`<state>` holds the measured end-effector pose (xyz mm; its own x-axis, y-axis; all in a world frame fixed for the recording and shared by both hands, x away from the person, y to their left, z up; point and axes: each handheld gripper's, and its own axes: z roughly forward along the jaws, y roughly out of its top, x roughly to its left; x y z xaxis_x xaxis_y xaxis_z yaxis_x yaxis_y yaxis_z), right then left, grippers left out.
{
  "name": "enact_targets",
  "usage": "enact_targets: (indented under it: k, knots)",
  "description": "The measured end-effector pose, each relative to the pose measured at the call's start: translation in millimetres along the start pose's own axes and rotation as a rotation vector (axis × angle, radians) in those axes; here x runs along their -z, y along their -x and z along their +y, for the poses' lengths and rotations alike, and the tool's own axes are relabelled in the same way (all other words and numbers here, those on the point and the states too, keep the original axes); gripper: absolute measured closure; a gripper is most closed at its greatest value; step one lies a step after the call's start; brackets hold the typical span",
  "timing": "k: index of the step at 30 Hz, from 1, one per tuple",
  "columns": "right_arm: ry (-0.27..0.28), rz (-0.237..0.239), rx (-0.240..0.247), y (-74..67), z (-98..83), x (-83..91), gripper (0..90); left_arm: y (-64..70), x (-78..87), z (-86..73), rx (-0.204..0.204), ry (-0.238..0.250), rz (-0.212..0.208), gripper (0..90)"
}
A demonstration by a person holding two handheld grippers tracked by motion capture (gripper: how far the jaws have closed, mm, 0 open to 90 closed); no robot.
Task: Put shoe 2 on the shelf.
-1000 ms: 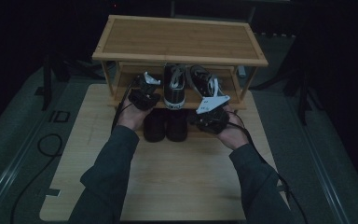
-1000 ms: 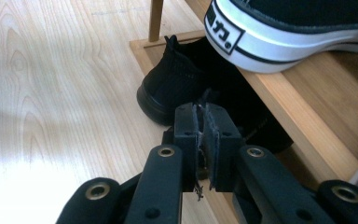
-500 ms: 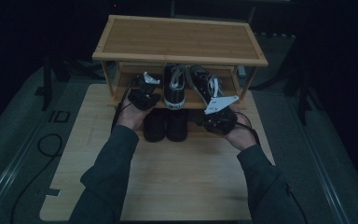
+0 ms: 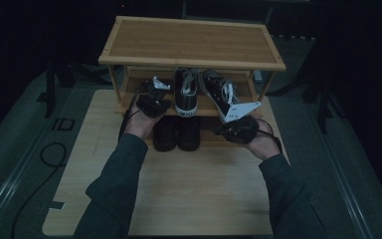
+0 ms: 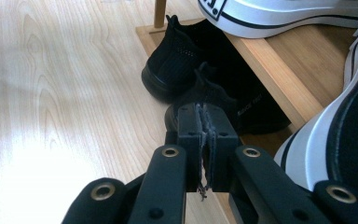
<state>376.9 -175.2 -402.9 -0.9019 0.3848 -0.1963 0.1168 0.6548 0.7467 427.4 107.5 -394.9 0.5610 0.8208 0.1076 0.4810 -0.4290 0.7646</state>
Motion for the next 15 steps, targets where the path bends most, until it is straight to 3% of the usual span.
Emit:
enact_targets:
  k: [15]
  knots:
    - [-0.017,0.005,-0.006,5.8,-7.7,5.9,86.6,-1.2,0.0,-0.4,0.0,0.004,-0.002,90.0]
